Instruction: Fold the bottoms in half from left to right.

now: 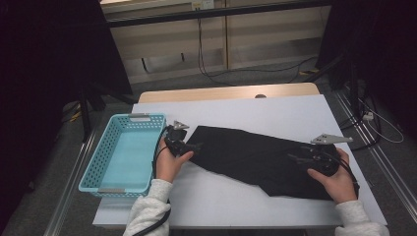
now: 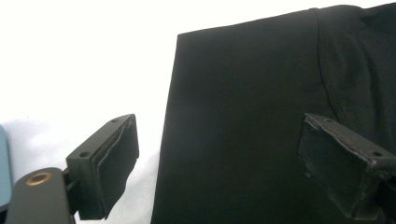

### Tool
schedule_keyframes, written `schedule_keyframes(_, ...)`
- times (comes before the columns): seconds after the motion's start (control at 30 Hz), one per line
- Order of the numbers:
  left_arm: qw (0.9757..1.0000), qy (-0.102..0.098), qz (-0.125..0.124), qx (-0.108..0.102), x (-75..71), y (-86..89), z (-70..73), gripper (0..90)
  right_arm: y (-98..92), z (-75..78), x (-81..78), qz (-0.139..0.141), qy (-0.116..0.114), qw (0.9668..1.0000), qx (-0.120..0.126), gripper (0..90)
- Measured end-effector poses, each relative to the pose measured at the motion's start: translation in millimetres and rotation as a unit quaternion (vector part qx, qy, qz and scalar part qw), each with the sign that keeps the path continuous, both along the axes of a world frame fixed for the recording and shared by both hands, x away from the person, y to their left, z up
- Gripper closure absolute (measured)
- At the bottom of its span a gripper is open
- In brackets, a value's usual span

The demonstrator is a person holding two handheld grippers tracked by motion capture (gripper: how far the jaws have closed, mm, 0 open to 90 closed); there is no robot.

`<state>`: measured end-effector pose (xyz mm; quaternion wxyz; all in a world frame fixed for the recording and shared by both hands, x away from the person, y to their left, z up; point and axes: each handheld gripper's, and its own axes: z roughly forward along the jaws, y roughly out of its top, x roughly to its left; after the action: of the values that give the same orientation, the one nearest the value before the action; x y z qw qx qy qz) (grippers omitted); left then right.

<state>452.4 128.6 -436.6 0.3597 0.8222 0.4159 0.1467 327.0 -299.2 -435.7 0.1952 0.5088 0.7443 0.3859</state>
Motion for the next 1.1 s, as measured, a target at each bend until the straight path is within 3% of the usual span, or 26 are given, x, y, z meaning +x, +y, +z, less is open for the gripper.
schedule_keyframes(0.2, 0.9999, 0.000, 0.010, 0.005, 2.5, 1.7, -4.3, 11.1, 3.7, -0.9, -8.1, 0.009, 0.000, 0.9999, 0.008, 28.4)
schedule_keyframes(0.57, 0.9990, 0.016, 0.025, 0.032, 5.2, 1.2, -14.8, 8.5, 7.9, 1.0, -17.5, 0.026, -0.003, 0.9996, 0.009, 26.6)
schedule_keyframes(0.83, 0.9984, 0.030, 0.038, 0.029, 3.6, -1.2, -20.1, 6.3, 7.6, 0.7, -18.9, 0.033, -0.002, 0.9994, 0.013, 25.7)
schedule_keyframes(1.1, 0.9983, 0.028, 0.045, 0.023, 2.1, -2.7, -21.6, 6.2, 6.8, -0.8, -18.9, 0.033, 0.000, 0.9994, 0.012, 25.7)
